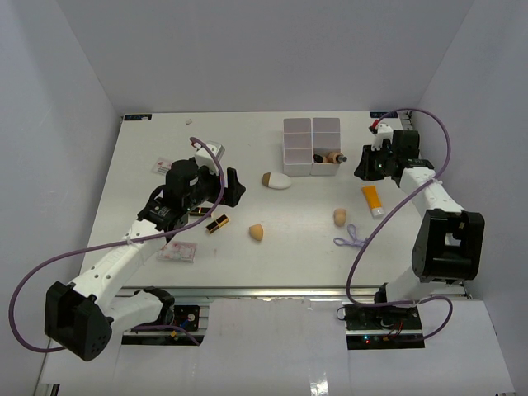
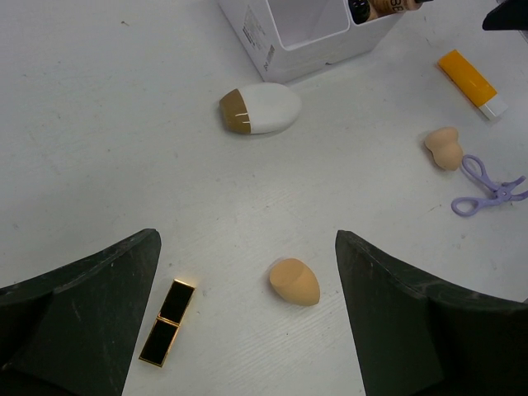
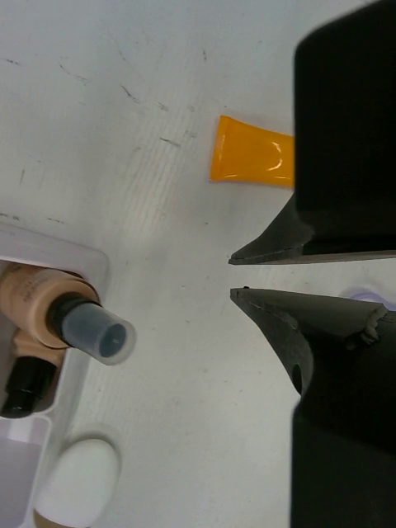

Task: Organize the makeup

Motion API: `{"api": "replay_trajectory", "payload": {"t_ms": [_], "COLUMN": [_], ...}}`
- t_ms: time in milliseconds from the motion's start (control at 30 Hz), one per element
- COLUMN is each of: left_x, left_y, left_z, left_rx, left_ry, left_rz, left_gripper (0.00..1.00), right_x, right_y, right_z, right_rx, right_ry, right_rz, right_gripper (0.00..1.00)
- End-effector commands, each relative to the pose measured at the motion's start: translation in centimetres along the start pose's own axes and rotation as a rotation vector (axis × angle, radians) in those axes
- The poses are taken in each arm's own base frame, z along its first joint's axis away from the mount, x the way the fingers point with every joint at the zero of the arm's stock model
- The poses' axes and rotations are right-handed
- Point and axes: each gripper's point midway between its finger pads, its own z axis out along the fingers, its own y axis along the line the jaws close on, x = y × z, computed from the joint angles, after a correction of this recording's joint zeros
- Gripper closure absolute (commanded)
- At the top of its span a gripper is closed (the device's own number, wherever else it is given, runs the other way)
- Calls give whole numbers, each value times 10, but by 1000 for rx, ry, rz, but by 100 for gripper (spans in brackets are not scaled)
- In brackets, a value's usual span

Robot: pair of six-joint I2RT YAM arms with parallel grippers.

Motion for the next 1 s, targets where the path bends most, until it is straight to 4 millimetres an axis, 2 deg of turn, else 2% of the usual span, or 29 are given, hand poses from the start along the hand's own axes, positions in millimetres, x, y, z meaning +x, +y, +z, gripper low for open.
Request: {"api": "replay_trajectory", "payload": {"t_ms": [0,233,500,767,967], "left_x": [2,5,6,7,8], "left_y": [4,6,6,7,7], "left_z": [0,2,3,4,5], "left_rx": [-17,-24,-22,-25,-27], "left_ry": [4,16,18,23,27], "left_rz": [14,16,15,15,14], "left_gripper": [2,2,2,2,2], "right_x": [-47,-52,-48,-46,-59], "right_y": [-7,-4,7,28,34], "right_z": [20,46,46,43,44], "right_rx": [-13,-80,-122,-204,-233], "right_ry": [-94,-35,12,41,24], "right_rz": [68,151,168,217,234], "right_gripper": [77,80,80,81,81]}}
